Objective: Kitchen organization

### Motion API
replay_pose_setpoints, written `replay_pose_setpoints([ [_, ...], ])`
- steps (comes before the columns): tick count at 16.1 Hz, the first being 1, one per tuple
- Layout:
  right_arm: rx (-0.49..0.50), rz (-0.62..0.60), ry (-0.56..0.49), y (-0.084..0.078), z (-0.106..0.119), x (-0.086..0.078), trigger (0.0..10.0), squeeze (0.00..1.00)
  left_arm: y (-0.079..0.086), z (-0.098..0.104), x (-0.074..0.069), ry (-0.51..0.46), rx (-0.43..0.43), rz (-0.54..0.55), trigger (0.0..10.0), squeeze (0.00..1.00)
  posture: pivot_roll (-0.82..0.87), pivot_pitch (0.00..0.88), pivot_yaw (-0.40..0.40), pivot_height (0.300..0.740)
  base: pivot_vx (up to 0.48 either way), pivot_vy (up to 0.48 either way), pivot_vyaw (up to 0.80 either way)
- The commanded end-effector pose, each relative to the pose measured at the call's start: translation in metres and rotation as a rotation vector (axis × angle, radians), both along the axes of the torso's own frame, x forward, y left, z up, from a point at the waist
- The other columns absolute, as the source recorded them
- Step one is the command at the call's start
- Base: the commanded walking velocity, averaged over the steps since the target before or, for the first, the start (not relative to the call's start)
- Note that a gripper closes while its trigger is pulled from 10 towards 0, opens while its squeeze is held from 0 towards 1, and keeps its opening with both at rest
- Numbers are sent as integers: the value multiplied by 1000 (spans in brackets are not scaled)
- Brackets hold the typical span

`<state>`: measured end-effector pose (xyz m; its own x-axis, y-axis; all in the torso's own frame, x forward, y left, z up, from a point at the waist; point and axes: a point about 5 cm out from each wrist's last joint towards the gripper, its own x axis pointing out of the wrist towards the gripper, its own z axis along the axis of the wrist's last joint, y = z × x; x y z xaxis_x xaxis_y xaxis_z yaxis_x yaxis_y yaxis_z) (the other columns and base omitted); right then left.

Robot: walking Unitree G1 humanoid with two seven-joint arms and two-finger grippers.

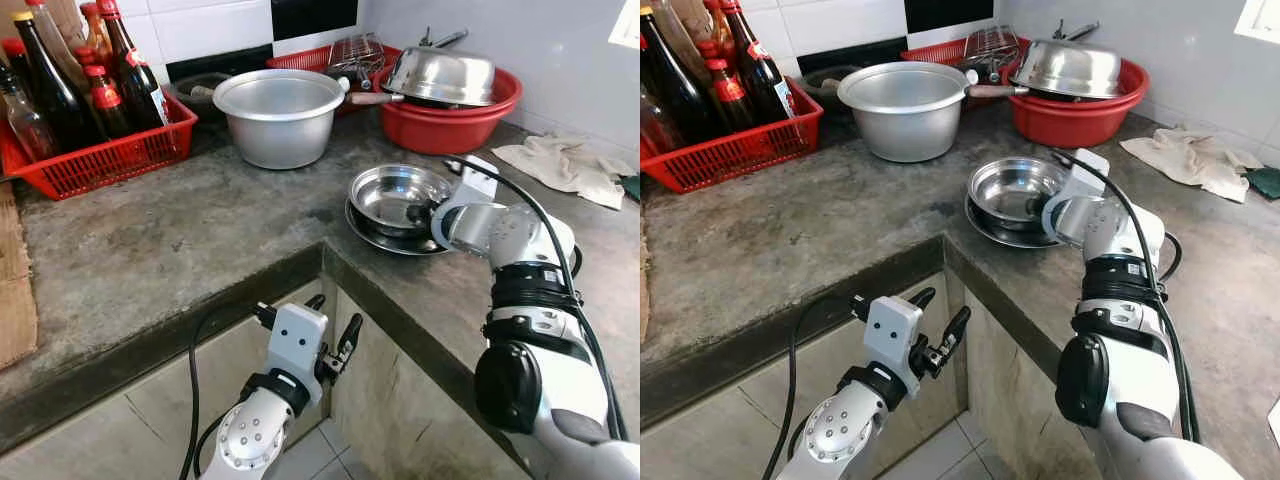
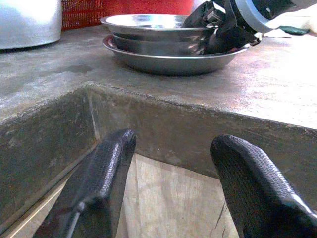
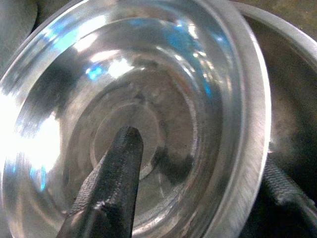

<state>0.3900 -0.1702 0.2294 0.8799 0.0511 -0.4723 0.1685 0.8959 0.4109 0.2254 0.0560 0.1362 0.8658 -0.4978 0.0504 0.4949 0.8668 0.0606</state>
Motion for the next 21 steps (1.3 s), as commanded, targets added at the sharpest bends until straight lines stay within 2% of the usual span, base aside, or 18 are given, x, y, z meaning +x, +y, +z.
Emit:
replay_pose_setpoints([
  [1,46,0,38,6,-4,1,0,0,1,1,-1,-8,6,7,10000,0,-14,85,-25,740,0,0,0],
  [7,168,-39,77,8,-13,-3,0,0,1,1,-1,-8,6,9,10000,0,-11,78,-27,740,0,0,0],
  [10,280,-95,69,9,-19,-8,0,0,1,0,-1,-7,7,9,10000,0,-11,68,-21,740,0,0,0],
  [13,427,-182,-84,5,-5,-12,0,0,1,-1,-1,-5,9,6,10000,0,-10,60,-16,740,0,0,0],
  [14,442,-219,-163,3,2,-16,0,0,1,0,-1,-6,10,6,10000,0,-10,59,-17,740,0,0,0],
  [15,372,-230,-276,0,13,-22,0,0,2,-1,-1,-5,10,4,10000,0,-10,58,-13,740,0,0,0],
  [16,350,-227,-337,1,19,-27,0,0,2,-1,0,-6,10,4,10000,0,-15,58,-12,740,0,0,0],
  [18,142,-229,-464,2,26,-43,0,0,2,0,1,-7,12,2,10000,0,-15,59,-10,740,0,0,0],
  [19,96,-240,-495,1,27,-48,0,0,2,0,1,-8,12,2,10000,0,-15,58,-9,740,0,0,0],
  [20,-199,-210,-639,3,32,-65,0,0,2,0,1,-10,12,4,10000,0,-13,59,-10,740,0,0,0],
  [21,-359,-168,-703,8,33,-75,0,0,2,0,1,-11,11,5,10000,0,-13,60,-11,740,0,0,0],
])
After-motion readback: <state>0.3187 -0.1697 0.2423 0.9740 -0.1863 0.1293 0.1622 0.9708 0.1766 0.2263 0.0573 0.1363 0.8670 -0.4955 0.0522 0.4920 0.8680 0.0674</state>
